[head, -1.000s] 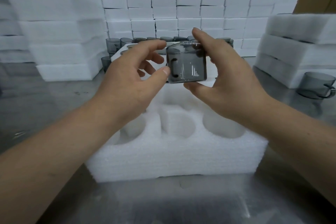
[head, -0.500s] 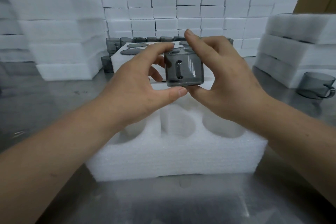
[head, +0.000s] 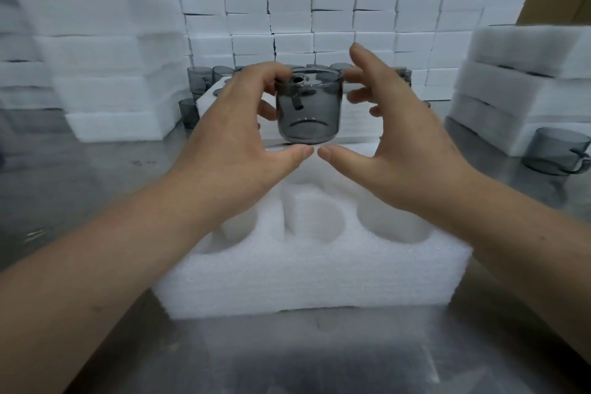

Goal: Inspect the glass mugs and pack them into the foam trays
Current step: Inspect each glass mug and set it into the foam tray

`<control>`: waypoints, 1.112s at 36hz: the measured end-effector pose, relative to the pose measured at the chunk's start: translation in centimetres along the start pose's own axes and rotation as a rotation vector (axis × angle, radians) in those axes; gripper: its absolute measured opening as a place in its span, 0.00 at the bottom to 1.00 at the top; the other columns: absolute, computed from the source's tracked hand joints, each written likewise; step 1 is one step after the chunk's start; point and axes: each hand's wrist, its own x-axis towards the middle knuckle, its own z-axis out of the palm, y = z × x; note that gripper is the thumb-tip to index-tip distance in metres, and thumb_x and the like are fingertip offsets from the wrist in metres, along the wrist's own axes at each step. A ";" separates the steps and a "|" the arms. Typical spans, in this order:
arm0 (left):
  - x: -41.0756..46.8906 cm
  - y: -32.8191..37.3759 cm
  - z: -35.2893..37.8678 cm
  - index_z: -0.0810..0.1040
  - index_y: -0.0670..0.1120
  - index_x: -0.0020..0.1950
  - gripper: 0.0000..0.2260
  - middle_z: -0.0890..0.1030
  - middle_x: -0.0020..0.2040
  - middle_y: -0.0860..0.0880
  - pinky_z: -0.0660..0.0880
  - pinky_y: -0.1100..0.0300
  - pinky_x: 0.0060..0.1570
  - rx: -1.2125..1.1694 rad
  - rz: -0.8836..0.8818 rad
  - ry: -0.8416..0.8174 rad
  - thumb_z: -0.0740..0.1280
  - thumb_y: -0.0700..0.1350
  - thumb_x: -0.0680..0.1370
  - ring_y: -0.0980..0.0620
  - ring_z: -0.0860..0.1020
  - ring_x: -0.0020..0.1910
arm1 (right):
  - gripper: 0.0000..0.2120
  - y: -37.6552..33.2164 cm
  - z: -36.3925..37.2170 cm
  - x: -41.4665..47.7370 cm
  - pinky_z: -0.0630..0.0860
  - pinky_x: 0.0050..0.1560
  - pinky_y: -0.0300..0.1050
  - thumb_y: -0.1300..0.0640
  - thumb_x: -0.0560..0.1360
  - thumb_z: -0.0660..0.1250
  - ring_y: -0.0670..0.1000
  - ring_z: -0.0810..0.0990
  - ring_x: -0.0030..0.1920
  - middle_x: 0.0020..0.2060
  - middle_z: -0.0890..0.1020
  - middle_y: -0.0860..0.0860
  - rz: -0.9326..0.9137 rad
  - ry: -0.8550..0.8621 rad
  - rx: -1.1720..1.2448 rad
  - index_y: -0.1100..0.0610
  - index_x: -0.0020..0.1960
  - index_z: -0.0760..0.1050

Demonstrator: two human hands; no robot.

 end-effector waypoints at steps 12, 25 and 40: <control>-0.2 0.0 0.0 0.59 0.63 0.59 0.29 0.68 0.53 0.66 0.70 0.67 0.51 0.092 0.126 -0.040 0.72 0.49 0.67 0.64 0.70 0.52 | 0.39 -0.1 -0.3 0.0 0.69 0.53 0.38 0.32 0.65 0.58 0.35 0.70 0.50 0.54 0.73 0.34 0.007 -0.040 -0.007 0.45 0.72 0.56; -0.1 0.0 0.0 0.58 0.65 0.63 0.29 0.67 0.57 0.70 0.68 0.73 0.54 0.017 0.116 -0.041 0.69 0.51 0.68 0.67 0.71 0.57 | 0.33 0.1 -0.1 0.1 0.67 0.54 0.28 0.44 0.69 0.70 0.38 0.73 0.55 0.58 0.75 0.42 -0.031 0.009 0.022 0.48 0.70 0.63; -0.1 0.6 -0.6 0.70 0.63 0.45 0.08 0.72 0.48 0.61 0.71 0.67 0.51 -0.034 0.094 0.082 0.65 0.58 0.67 0.67 0.72 0.48 | 0.19 0.8 0.0 0.0 0.70 0.50 0.40 0.50 0.73 0.51 0.41 0.76 0.51 0.49 0.77 0.38 0.225 0.119 0.343 0.45 0.62 0.69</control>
